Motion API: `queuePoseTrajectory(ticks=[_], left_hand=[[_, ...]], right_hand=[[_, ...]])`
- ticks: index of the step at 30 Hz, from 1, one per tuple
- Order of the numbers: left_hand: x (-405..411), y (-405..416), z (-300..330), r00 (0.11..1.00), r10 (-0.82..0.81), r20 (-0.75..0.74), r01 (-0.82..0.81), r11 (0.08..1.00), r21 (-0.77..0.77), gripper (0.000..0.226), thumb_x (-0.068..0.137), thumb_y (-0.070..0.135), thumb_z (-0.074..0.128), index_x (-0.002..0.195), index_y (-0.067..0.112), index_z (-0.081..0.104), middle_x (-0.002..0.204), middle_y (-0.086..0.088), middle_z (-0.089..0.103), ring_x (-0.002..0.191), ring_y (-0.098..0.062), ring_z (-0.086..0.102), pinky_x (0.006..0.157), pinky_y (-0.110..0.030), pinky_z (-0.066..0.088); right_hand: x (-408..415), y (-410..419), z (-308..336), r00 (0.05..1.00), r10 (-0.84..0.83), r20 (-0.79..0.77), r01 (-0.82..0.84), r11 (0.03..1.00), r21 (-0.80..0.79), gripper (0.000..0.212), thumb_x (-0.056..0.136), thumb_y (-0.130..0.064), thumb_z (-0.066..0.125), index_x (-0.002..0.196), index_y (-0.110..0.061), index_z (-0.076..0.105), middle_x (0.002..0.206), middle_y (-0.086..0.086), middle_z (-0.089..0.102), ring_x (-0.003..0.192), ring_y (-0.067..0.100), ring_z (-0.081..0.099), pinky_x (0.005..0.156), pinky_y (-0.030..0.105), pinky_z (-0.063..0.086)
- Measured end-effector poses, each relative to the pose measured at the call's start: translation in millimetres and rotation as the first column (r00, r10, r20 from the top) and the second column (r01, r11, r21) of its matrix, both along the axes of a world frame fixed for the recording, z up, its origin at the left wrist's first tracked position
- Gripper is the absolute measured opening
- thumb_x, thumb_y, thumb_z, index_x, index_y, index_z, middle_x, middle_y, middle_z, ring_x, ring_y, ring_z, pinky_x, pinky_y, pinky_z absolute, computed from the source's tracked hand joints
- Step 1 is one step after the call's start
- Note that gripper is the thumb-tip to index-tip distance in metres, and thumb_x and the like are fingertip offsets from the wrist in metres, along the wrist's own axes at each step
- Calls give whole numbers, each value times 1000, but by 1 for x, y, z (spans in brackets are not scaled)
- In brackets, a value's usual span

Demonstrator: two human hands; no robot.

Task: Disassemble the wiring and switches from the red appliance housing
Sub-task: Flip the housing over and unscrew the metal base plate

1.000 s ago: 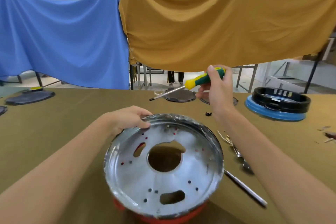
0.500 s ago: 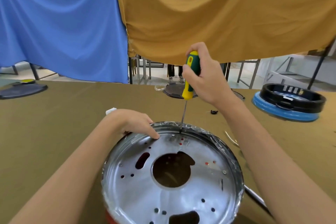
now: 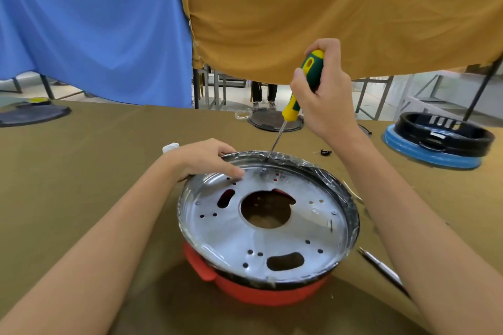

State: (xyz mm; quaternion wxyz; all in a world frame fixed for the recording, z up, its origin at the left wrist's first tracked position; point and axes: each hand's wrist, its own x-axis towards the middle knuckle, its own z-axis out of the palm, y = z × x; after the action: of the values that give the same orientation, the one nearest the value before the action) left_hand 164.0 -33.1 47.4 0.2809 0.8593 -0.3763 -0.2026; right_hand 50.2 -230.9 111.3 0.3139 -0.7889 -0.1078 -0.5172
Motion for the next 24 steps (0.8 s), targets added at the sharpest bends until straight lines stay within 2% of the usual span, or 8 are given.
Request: queuePoseTrajectory(ticks=[4, 8, 11, 16, 21, 24], left_hand=[[0, 1, -6, 1000, 6, -13, -7, 1000, -20, 19, 85, 41, 74, 99, 29, 70, 90, 10, 75, 85, -12, 73, 89, -41, 56], [0, 1, -9, 1000, 25, -10, -25, 1000, 1, 25, 84, 46, 73, 104, 32, 68, 94, 13, 74, 91, -11, 70, 94, -41, 53], [1, 1, -10, 1000, 27, 2, -27, 1000, -6, 23, 84, 47, 72, 103, 35, 67, 93, 17, 73, 89, -8, 70, 94, -39, 53], [1, 1, -12, 1000, -11, 25, 12, 999, -38, 14, 86, 43, 72, 98, 37, 67, 92, 16, 73, 91, -9, 69, 96, -43, 52], [0, 1, -12, 1000, -13, 14, 14, 999, -43, 15, 86, 43, 72, 99, 36, 67, 93, 15, 73, 92, -10, 70, 97, -43, 51], [0, 1, -12, 1000, -18, 5, 18, 999, -46, 15, 87, 41, 72, 99, 35, 67, 93, 13, 73, 93, -12, 70, 97, -45, 51]], right_hand=[[2, -2, -4, 1000, 2, -27, -2, 1000, -26, 21, 96, -8, 51, 114, -2, 41, 66, -5, 39, 51, 3, 43, 48, 12, 34], [3, -4, -5, 999, 24, -41, -24, 1000, -13, 19, 96, -8, 51, 111, -6, 40, 67, -6, 39, 51, 4, 43, 47, 14, 37], [4, -3, -7, 998, 47, -39, -47, 999, -2, 19, 96, -8, 51, 110, -13, 38, 68, -5, 38, 51, 2, 41, 48, 13, 37], [8, -6, -13, 997, 30, -77, -32, 999, -27, 20, 98, -10, 51, 113, -3, 40, 67, -5, 37, 52, 5, 39, 48, 17, 37], [10, -7, -14, 997, 46, -61, -48, 999, -16, 19, 98, -10, 50, 111, -12, 38, 67, -6, 38, 51, 2, 41, 47, 13, 37], [10, -7, -14, 998, 41, -54, -42, 999, -18, 19, 97, -10, 50, 113, -9, 39, 68, -6, 38, 51, 2, 41, 47, 15, 37]])
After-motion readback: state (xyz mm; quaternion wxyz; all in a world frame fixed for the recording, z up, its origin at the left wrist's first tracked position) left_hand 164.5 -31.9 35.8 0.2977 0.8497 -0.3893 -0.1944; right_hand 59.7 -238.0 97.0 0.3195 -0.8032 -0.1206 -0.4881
